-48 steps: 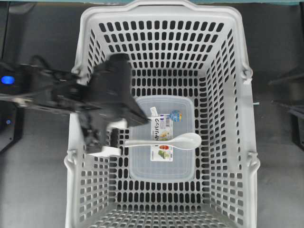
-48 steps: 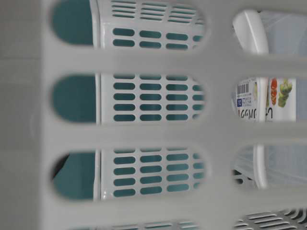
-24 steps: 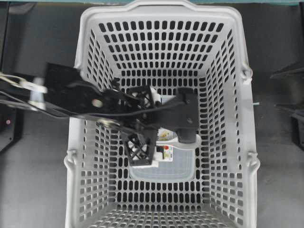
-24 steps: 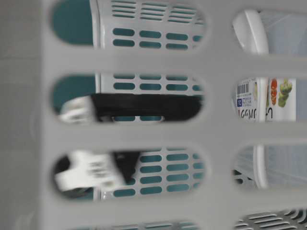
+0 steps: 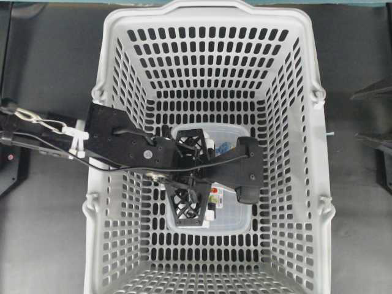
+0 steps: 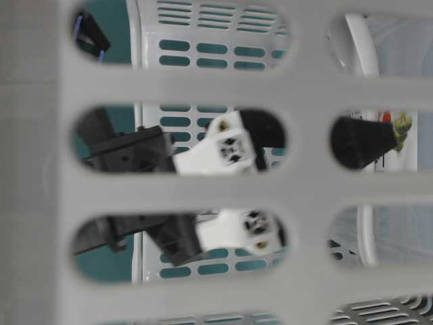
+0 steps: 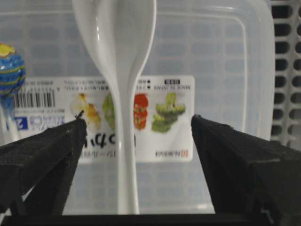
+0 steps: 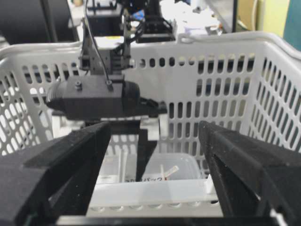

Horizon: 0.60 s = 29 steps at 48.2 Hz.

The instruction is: Pick up the chinese spoon from the shopping basket with the left arm.

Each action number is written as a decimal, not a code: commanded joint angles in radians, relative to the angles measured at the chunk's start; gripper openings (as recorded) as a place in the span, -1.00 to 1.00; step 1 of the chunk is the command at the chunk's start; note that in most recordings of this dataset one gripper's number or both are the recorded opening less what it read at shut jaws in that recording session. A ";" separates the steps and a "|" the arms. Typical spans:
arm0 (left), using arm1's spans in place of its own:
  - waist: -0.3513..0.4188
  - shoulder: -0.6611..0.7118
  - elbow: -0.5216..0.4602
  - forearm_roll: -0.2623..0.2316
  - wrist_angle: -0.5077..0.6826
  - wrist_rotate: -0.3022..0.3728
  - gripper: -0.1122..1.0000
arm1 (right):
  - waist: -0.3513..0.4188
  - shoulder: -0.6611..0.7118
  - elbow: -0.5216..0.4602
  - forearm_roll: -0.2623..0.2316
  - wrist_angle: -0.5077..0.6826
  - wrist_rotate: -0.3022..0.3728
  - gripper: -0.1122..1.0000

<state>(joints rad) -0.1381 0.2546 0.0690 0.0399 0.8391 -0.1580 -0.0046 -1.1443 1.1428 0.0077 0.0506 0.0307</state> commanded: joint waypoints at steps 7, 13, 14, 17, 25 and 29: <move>0.000 0.006 0.031 0.003 -0.018 -0.002 0.67 | -0.003 0.006 -0.011 0.002 -0.006 0.002 0.51; 0.002 0.002 0.038 0.003 -0.023 0.000 0.55 | -0.003 0.006 -0.009 0.003 -0.005 0.002 0.51; 0.002 0.002 0.038 0.003 -0.023 0.000 0.52 | -0.003 0.006 -0.009 0.003 -0.006 0.002 0.51; 0.000 0.000 0.035 0.003 -0.023 0.002 0.38 | -0.003 0.006 -0.009 0.003 -0.006 0.002 0.51; 0.000 -0.020 0.023 0.003 -0.021 0.003 -0.34 | -0.003 0.006 -0.008 0.002 -0.006 0.002 0.51; 0.002 -0.041 0.009 0.005 -0.012 0.002 -0.59 | -0.003 0.006 -0.009 0.003 -0.008 0.002 0.51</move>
<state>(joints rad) -0.1350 0.2485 0.0997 0.0414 0.8222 -0.1549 -0.0046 -1.1428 1.1443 0.0077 0.0491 0.0307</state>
